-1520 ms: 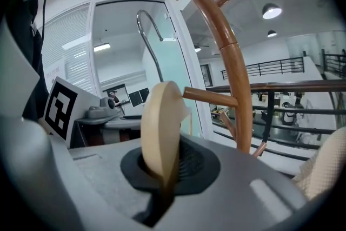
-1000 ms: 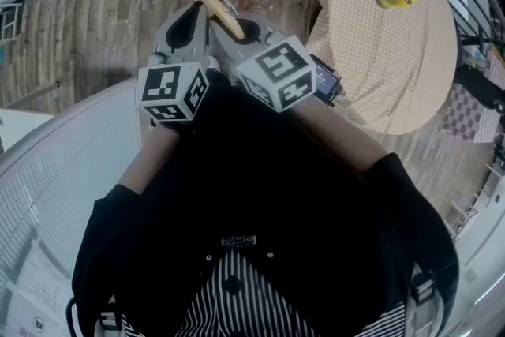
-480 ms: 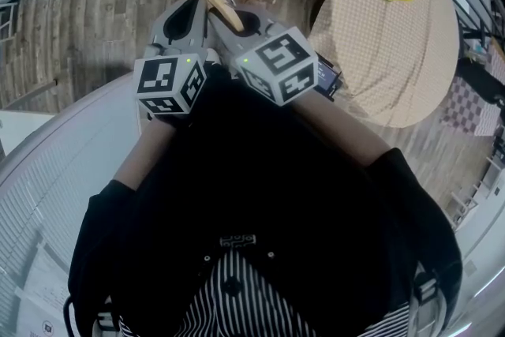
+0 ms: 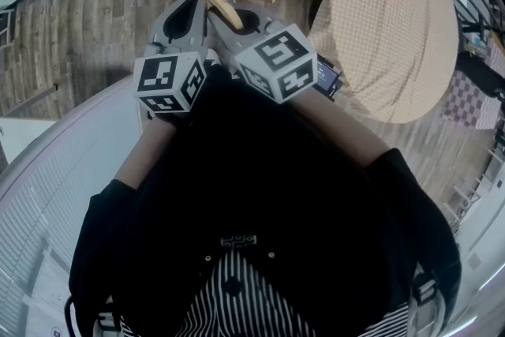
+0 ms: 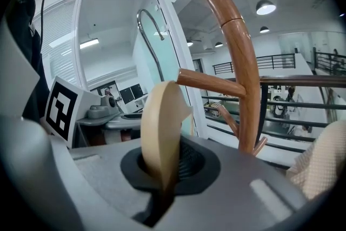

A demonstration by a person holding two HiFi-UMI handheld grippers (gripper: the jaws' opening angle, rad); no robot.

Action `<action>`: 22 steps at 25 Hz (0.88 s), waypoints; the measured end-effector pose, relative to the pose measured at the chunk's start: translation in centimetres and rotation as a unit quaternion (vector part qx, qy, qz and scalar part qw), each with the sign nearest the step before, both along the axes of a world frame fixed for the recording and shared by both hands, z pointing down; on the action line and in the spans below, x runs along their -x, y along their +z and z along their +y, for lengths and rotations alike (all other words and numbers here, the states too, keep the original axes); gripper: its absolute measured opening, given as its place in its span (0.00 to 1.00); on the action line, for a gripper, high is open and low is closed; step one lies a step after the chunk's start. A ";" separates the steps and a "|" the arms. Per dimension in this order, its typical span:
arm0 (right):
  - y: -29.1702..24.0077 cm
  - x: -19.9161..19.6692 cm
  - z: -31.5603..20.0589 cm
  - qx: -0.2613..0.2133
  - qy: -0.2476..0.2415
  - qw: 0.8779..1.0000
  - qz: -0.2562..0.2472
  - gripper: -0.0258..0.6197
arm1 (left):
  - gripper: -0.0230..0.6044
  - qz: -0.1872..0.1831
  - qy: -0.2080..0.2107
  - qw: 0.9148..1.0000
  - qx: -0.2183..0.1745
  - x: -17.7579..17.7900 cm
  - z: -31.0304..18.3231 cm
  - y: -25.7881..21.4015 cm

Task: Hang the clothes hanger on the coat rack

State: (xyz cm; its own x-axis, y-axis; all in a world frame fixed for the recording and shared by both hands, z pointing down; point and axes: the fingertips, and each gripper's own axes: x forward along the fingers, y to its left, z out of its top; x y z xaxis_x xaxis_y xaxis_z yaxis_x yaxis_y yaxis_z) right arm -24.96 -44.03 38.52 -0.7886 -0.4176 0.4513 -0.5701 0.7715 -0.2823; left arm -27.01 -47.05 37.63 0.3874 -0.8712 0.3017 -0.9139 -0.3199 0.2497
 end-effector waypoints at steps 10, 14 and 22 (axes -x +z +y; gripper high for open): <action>0.2 -0.4 -0.3 0.013 -0.001 1.000 0.000 0.04 | 0.04 -0.010 0.018 1.000 -0.005 -0.6 -0.6 0.0; 1.3 -0.6 -0.7 0.041 -0.004 0.999 -0.001 0.04 | 0.04 -0.012 0.020 1.000 0.014 -0.7 -1.0 1.2; 2.3 0.2 -1.4 0.051 -0.012 0.999 0.005 0.04 | 0.04 -0.008 0.016 1.000 0.023 0.0 -1.7 2.0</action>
State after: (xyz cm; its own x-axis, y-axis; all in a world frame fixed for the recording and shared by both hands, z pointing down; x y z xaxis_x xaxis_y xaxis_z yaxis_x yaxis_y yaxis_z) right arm -25.15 -45.42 40.79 -0.7929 -0.3499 0.4988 -0.5552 0.7522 -0.3549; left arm -27.04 -48.80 39.64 0.4093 -0.8438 0.3469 -0.9076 -0.3376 0.2497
